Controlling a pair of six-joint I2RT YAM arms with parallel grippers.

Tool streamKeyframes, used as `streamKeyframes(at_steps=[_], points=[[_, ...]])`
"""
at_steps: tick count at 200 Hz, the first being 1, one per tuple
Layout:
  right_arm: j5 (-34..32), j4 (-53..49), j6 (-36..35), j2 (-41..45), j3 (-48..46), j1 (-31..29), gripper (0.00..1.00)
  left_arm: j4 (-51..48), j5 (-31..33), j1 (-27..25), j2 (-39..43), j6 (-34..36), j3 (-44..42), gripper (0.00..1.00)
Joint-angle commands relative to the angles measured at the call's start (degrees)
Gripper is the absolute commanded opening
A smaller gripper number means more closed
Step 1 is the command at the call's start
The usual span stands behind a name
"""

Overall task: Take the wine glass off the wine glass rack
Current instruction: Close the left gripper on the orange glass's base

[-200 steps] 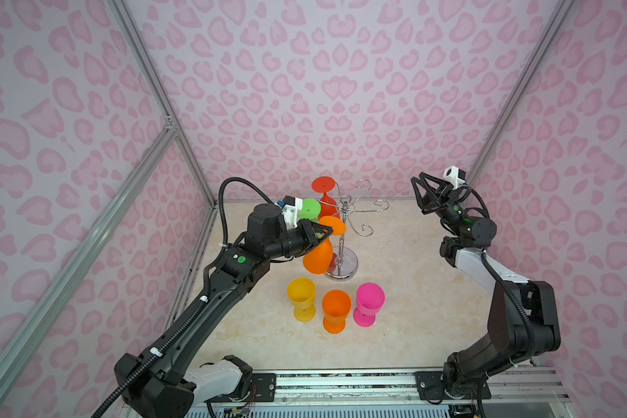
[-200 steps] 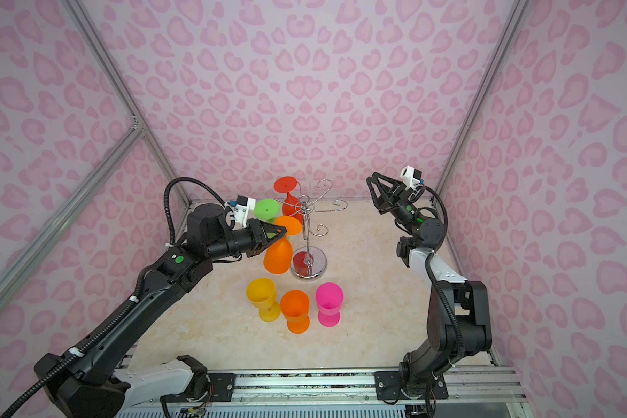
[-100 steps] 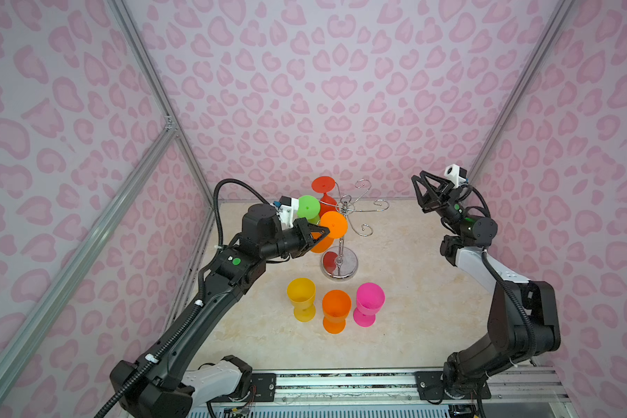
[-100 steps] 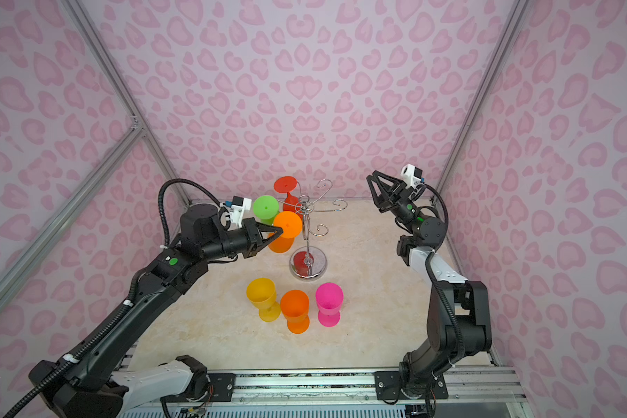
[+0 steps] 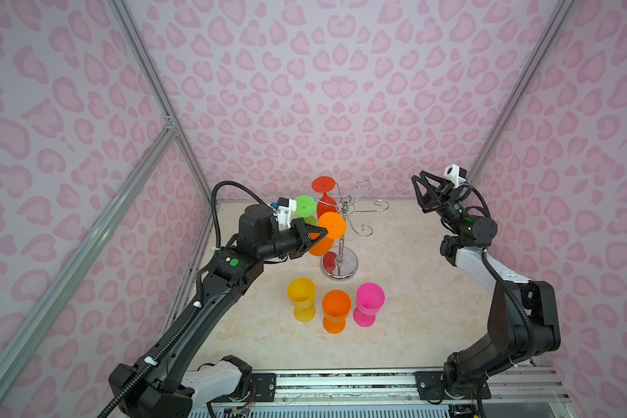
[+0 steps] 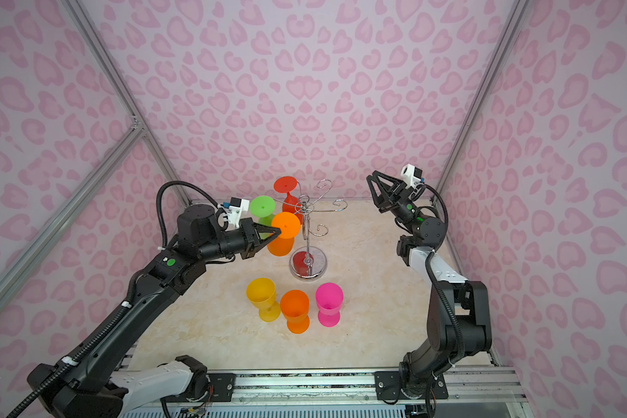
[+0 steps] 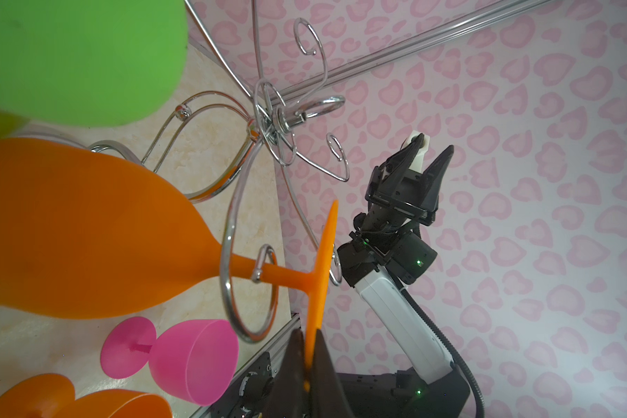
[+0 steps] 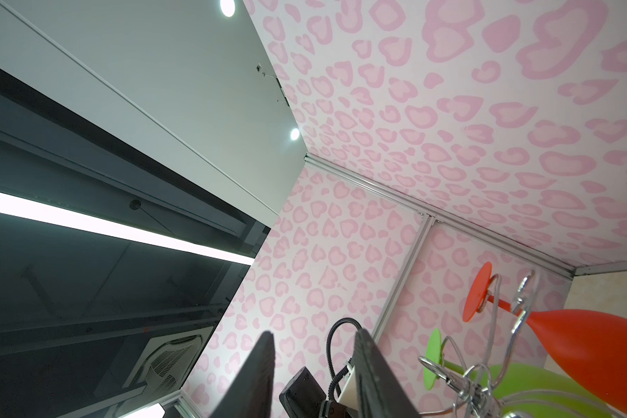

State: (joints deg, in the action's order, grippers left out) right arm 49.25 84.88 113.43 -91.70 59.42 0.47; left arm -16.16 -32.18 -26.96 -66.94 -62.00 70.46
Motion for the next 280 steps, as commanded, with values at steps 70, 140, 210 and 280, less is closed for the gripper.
streamKeyframes(at_steps=[70, 140, 210, 280], points=[[-0.20, 3.63, 1.63, -0.93, -0.38, -0.05, 0.37, 2.16, -2.61, 1.20, 1.37, -2.67, -1.11, 0.03], [-0.33, 4.42, 2.11, -1.22, -0.54, -0.15, 0.37, 1.88, -3.06, 2.21, 2.64, -3.66, -1.64, 0.03], [-0.13, 4.39, 2.06, -0.98, -0.76, -0.10, 0.37, 1.58, -3.02, 3.27, 3.22, -3.98, -1.22, 0.03], [0.05, 4.40, 1.80, -0.58, -1.28, 0.18, 0.37, 1.61, -2.53, 3.58, 2.17, -4.43, -0.18, 0.03]])
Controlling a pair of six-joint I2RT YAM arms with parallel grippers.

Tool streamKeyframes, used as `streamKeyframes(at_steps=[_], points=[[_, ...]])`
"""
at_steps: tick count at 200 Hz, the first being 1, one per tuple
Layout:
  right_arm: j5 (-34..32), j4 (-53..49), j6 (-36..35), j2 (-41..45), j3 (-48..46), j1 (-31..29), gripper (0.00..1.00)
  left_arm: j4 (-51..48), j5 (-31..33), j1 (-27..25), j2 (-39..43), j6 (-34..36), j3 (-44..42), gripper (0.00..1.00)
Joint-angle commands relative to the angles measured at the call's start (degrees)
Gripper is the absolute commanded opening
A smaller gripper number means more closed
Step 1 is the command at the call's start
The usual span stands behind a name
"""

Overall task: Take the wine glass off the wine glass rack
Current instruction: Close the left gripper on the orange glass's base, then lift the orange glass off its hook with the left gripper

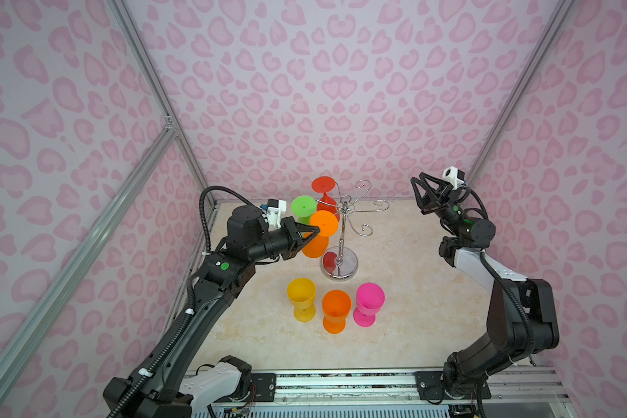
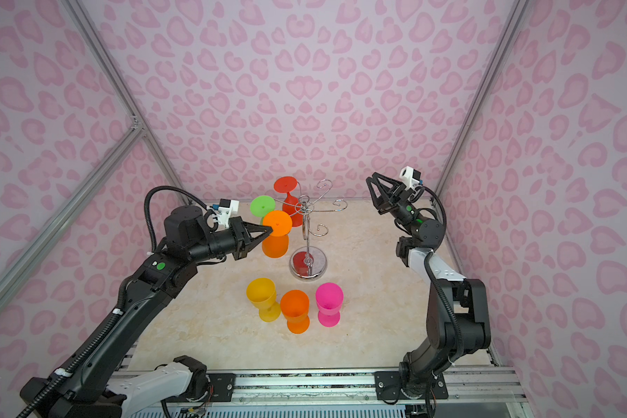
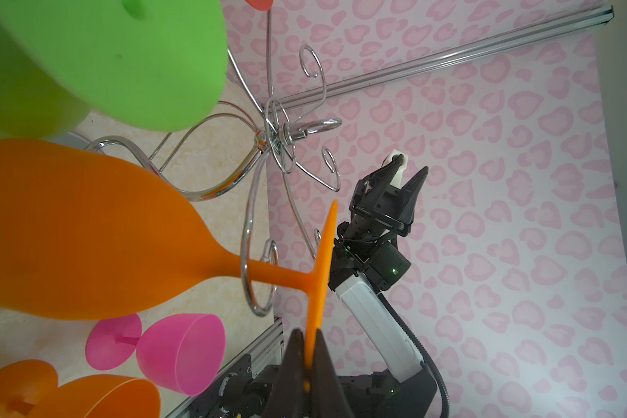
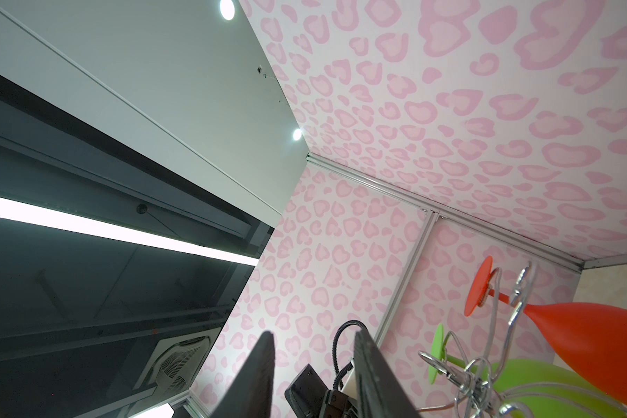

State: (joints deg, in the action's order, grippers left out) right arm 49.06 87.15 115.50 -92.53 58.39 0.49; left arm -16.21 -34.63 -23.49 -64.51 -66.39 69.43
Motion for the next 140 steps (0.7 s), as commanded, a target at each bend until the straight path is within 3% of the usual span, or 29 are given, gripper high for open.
streamKeyframes(at_steps=[1, 51, 140], points=[[0.25, 2.13, -0.23, 0.25, -0.23, 0.18, 0.37, 1.64, -0.08, 0.10, -0.26, 0.00, 0.87, 0.03], [0.40, 2.13, -0.19, 0.37, 0.05, 0.43, 0.42, 2.01, 0.65, 0.17, -1.14, -0.05, 1.31, 0.03], [0.93, 2.13, -0.40, 0.73, 0.08, 0.99, 0.59, 2.56, 0.01, 0.16, -3.82, 0.10, 3.50, 0.03]])
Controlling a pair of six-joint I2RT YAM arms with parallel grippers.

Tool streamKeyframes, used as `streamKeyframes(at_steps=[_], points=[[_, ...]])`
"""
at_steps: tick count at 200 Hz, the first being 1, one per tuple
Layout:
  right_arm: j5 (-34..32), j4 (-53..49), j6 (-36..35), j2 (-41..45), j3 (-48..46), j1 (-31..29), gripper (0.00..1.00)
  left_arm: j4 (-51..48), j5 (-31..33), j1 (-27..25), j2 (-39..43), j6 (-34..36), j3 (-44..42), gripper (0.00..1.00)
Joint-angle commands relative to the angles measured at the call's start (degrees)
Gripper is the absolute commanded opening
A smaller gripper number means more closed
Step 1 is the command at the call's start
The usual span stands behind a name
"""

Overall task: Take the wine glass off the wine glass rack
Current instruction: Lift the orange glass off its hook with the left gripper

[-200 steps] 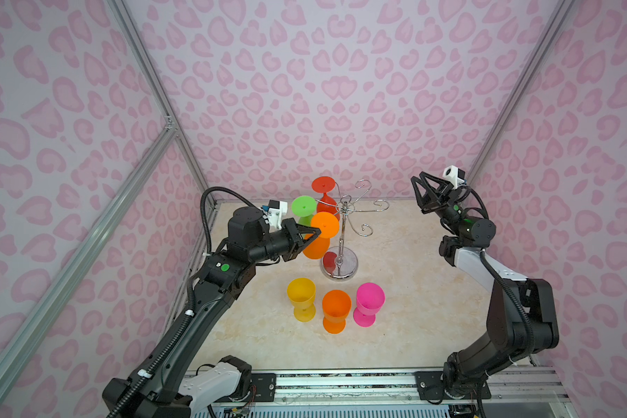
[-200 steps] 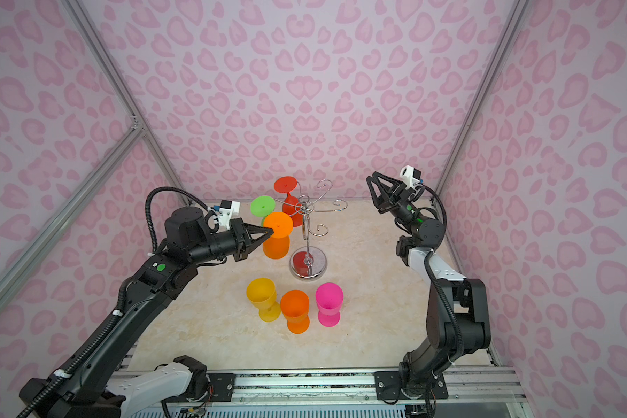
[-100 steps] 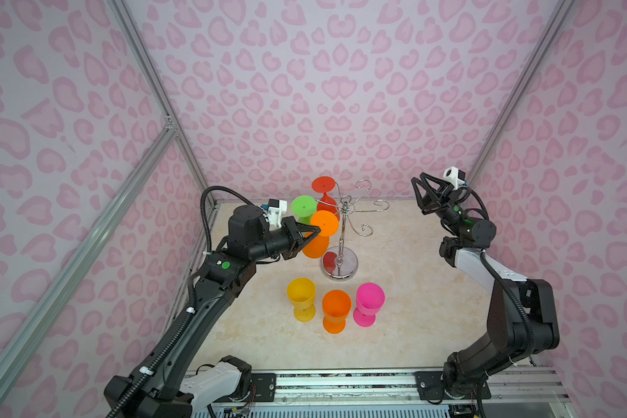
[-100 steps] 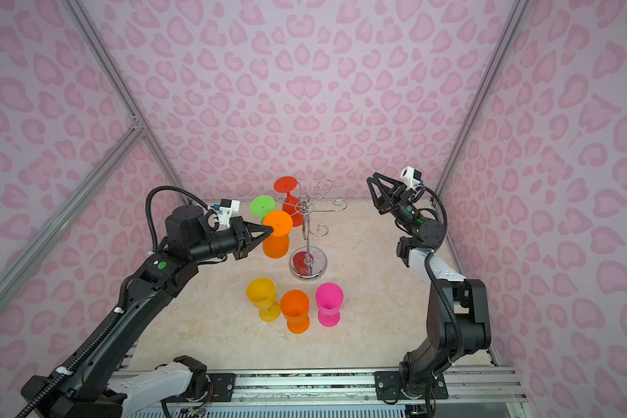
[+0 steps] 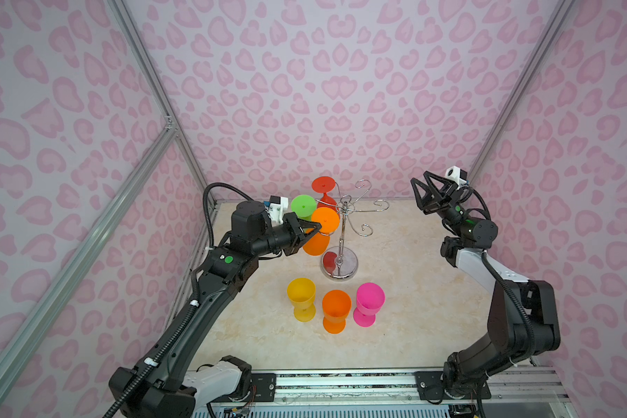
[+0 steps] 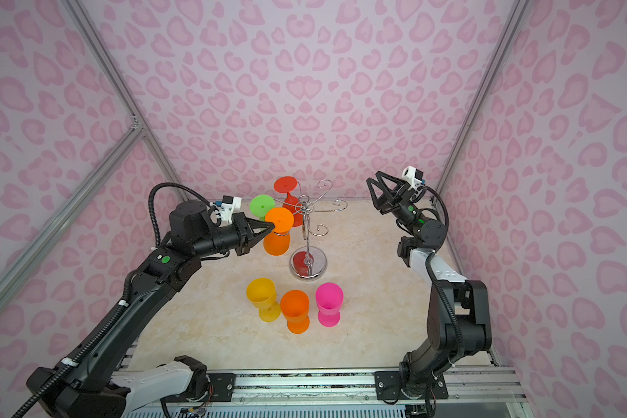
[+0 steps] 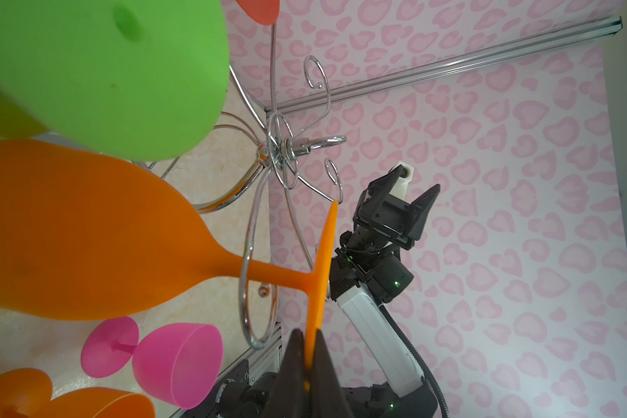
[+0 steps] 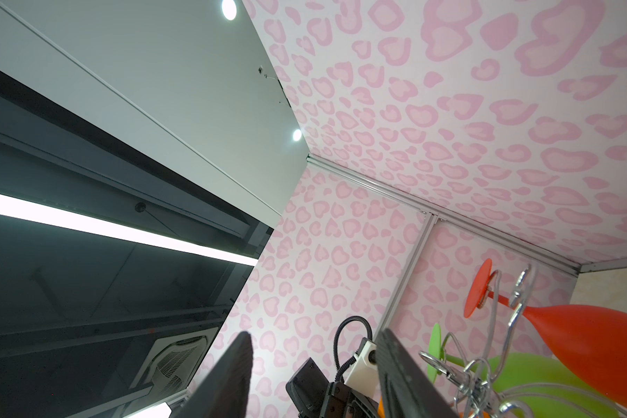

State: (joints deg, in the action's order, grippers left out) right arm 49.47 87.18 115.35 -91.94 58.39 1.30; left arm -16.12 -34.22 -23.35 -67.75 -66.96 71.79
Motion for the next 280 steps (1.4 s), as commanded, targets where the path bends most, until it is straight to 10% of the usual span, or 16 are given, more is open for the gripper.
streamKeyframes(at_steps=[1, 280], points=[[0.48, 2.07, -0.23, 0.16, 0.07, 0.18, 0.59, 2.44, -0.41, 0.05, -0.61, 0.63, 1.15, 0.03], [0.34, 2.12, -0.42, -0.25, -0.92, 0.25, 0.60, 3.01, -0.70, -7.03, -3.04, 1.41, 0.46, 0.03]])
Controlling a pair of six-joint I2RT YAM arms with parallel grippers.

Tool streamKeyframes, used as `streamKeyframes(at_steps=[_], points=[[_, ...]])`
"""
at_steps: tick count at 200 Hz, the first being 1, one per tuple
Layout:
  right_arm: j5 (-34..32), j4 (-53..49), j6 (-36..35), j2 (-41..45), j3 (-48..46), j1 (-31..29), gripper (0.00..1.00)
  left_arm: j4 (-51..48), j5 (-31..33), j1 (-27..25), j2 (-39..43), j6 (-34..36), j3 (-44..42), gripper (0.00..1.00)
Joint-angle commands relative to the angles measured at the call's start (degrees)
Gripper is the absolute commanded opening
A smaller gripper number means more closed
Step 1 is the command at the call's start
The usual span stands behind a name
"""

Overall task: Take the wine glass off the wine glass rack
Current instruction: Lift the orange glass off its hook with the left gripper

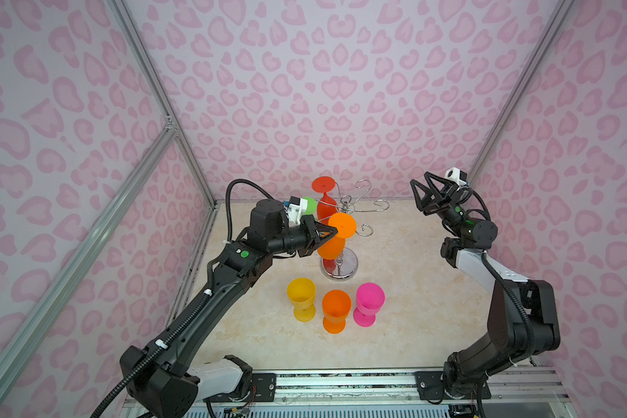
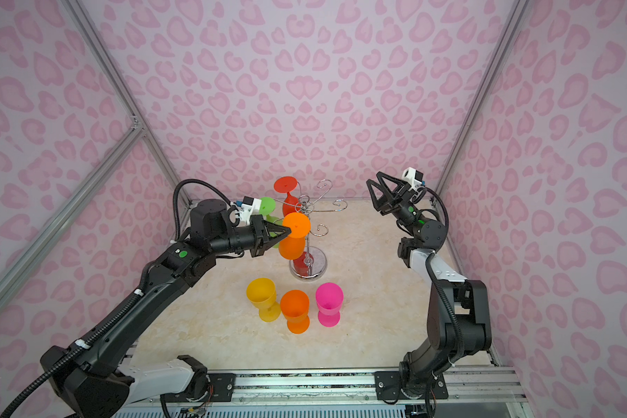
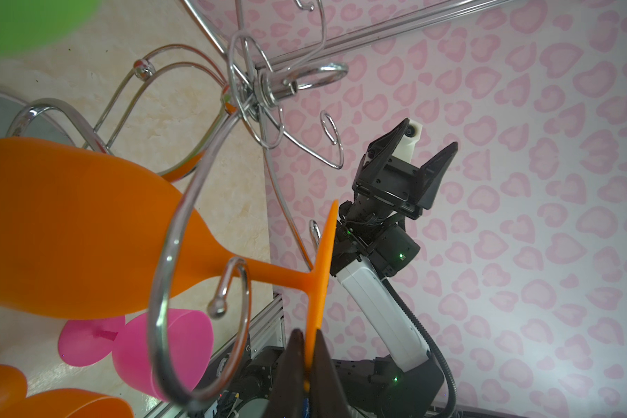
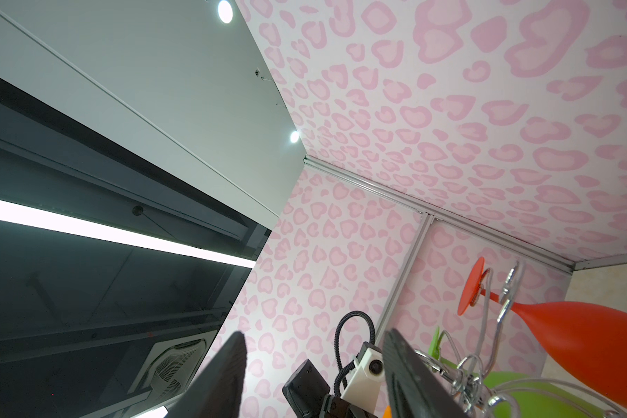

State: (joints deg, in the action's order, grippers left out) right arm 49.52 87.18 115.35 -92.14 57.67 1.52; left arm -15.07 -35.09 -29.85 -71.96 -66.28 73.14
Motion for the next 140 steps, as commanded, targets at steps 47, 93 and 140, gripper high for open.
streamKeyframes(at_steps=[47, 93, 140], points=[[0.47, 2.10, -0.26, 0.03, -0.19, -0.02, 0.61, 1.66, 1.81, -2.74, 4.56, 0.14, -3.41, 0.03], [0.36, 2.16, 0.00, 0.48, -0.02, 0.03, 0.61, 0.39, 3.45, -4.46, 8.86, 0.21, -4.57, 0.03], [0.53, 1.69, 0.97, 1.50, 0.57, 0.04, 0.62, 0.13, 1.23, -7.16, 12.17, 0.13, -3.56, 0.03]])
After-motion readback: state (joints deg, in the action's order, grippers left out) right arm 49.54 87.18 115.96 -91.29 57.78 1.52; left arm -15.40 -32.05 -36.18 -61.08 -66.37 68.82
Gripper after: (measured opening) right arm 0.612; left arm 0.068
